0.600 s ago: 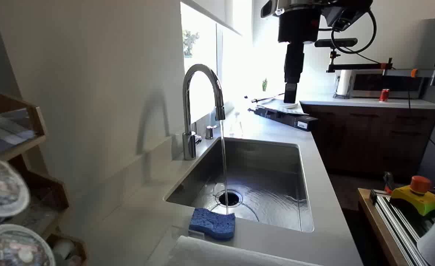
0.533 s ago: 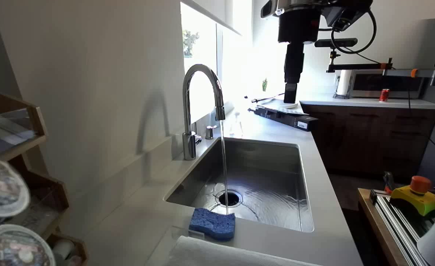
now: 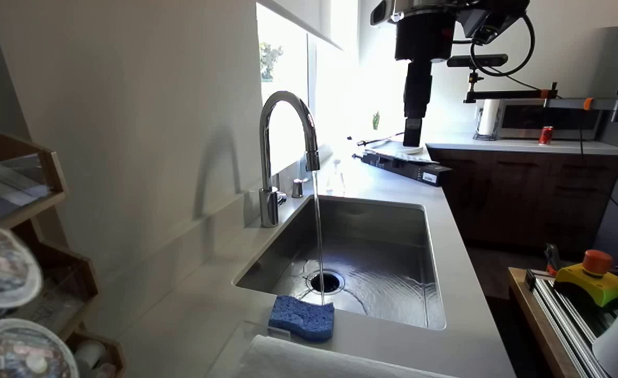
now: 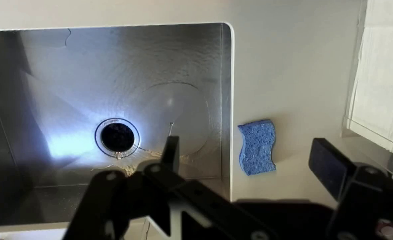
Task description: Turn off the tap
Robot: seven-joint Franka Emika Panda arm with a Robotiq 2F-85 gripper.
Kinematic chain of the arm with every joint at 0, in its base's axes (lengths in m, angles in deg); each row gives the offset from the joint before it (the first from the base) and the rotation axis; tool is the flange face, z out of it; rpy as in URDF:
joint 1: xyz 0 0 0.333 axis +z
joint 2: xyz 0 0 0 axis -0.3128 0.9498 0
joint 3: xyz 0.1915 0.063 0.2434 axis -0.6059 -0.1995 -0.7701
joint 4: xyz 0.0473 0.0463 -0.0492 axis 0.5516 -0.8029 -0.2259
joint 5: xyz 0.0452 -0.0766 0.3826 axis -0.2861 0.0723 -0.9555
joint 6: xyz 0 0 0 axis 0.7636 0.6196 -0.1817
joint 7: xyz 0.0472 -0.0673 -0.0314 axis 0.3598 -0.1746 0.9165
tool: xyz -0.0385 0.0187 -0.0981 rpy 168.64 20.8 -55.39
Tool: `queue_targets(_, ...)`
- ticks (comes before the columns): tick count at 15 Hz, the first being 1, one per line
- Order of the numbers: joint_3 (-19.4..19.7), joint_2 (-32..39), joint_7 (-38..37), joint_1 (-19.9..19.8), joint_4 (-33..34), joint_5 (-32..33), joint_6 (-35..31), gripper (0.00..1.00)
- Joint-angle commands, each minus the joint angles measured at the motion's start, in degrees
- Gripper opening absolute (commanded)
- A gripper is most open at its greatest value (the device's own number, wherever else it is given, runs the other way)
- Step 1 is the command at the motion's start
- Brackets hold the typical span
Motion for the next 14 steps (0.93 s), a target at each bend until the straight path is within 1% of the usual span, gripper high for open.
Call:
queue_targets(1,0.2,0.0,-0.1,0.3,0.1,0.1,0.1,1.00)
queue_targets(3,0.2,0.0,-0.1,0.3,0.1,0.1,0.1,1.00)
queue_targets(4,0.4,0.6,-2.3,-1.2,0.5,0.7,1.2,1.00)
queue_targets(9,2.5,0.4,-10.8,-8.5,0.3,3.6,0.1,1.00)
queue_targets(14,4.4,3.4,-11.5,-11.6,2.1,4.8,-3.5,1.00)
